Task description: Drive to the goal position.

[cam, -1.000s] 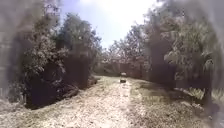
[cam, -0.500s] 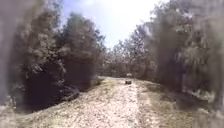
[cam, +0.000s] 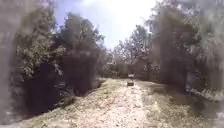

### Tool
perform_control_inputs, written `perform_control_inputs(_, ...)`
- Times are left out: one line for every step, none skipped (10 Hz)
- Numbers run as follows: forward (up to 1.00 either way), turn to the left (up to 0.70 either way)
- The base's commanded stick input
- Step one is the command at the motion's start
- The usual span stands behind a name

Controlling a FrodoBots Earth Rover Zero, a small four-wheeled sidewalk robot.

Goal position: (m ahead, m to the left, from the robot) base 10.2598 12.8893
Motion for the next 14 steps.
perform_control_inputs(0.69,0.0)
perform_control_inputs(0.7,0.0)
perform_control_inputs(0.7,0.0)
perform_control_inputs(0.7,0.0)
perform_control_inputs(0.7,0.0)
perform_control_inputs(0.7,0.0)
perform_control_inputs(0.7,0.0)
perform_control_inputs(0.7,0.0)
perform_control_inputs(0.7,0.0)
perform_control_inputs(0.7,0.0)
perform_control_inputs(0.7,0.0)
perform_control_inputs(0.7,0.0)
perform_control_inputs(0.7,0.0)
perform_control_inputs(0.7,0.0)
